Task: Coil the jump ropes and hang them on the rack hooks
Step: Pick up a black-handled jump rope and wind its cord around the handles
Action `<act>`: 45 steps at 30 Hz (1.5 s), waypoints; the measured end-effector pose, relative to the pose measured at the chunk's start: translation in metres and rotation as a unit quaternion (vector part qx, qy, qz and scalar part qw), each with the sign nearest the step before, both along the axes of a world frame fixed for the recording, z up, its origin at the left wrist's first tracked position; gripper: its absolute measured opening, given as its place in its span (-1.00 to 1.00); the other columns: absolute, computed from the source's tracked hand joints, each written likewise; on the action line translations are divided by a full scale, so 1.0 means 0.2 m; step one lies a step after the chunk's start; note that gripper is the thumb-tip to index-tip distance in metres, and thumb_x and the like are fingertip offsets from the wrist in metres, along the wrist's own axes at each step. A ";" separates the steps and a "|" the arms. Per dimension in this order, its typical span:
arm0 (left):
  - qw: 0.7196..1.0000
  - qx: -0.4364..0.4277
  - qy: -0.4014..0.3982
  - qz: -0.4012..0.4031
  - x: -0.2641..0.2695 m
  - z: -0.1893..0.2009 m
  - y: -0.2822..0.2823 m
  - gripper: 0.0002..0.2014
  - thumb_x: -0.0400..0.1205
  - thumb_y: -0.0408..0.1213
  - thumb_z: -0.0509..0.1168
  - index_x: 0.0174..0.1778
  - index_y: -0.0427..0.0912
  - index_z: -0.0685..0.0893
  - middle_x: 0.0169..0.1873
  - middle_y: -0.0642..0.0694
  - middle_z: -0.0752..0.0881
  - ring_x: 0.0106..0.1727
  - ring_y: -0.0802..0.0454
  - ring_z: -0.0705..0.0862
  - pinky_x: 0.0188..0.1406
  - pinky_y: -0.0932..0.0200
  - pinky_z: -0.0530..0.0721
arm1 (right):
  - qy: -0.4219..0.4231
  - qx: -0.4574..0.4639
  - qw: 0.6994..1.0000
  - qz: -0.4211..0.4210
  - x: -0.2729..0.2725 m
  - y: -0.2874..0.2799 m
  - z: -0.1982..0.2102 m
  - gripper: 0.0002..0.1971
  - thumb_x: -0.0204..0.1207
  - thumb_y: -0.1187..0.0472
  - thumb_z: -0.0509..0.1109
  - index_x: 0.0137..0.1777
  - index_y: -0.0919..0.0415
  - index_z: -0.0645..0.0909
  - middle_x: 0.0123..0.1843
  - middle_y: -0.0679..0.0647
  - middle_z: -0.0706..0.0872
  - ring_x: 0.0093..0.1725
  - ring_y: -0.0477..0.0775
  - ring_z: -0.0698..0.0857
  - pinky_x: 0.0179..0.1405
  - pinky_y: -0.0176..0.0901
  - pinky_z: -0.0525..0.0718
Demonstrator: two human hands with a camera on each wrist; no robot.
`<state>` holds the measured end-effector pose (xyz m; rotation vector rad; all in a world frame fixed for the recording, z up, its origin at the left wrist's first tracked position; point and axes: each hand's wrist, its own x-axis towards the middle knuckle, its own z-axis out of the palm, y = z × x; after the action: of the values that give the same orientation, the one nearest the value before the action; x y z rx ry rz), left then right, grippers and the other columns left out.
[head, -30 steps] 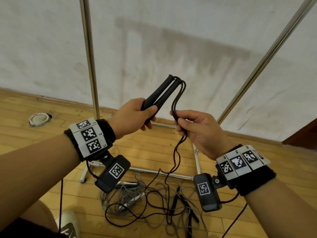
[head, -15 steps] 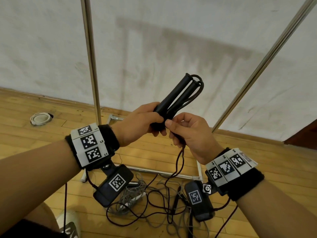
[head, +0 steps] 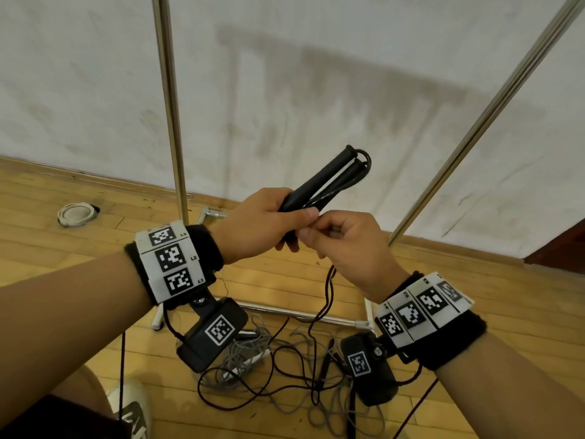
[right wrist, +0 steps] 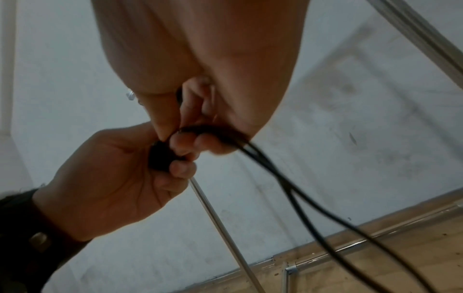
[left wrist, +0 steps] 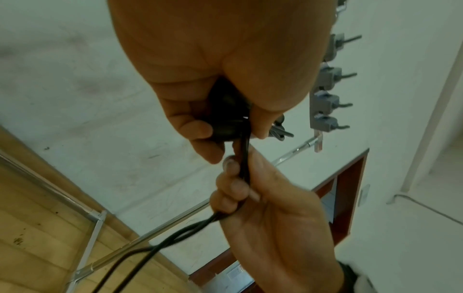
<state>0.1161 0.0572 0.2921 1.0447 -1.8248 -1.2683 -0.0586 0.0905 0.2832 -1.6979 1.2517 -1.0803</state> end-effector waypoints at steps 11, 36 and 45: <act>0.999 -0.022 -0.015 0.020 0.05 0.03 -0.01 -0.80 0.74 -0.18 0.29 0.04 -0.28 0.61 -0.36 -0.15 0.74 -0.39 0.04 0.69 -0.37 0.19 0.61 | 0.080 0.054 0.991 0.088 -0.12 -0.01 -0.05 -0.74 0.68 0.10 0.30 -0.09 0.24 0.74 -0.45 0.12 0.65 -0.54 -0.09 0.51 -0.50 -0.30 0.50; 0.874 -0.068 -0.374 -0.305 0.03 -0.02 0.07 -0.82 0.70 0.02 0.32 -0.11 0.02 0.57 -0.39 0.07 0.66 -0.42 0.22 0.59 -0.36 0.25 0.56 | 0.293 0.051 0.941 0.159 -0.29 -0.08 -0.09 -0.65 0.48 -0.23 0.36 -0.35 0.01 0.65 -0.55 -0.08 0.52 -0.53 -0.17 0.50 -0.46 -0.33 0.44; 0.836 -0.105 -0.486 -0.231 -0.04 -0.14 0.06 -0.79 0.75 -0.09 0.23 -0.16 -0.06 0.56 -0.31 -0.02 0.63 -0.40 0.08 0.56 -0.41 0.20 0.50 | 0.331 0.048 0.938 0.094 -0.08 -0.08 -0.06 -0.53 0.74 0.02 0.14 -0.32 0.10 0.73 -0.60 -0.34 0.57 -0.53 -0.29 0.54 -0.44 -0.44 0.41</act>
<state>0.1076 0.0692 0.2637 1.2833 -3.0615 -0.7407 -0.0741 0.0738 0.2711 -2.1370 1.4643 -0.3172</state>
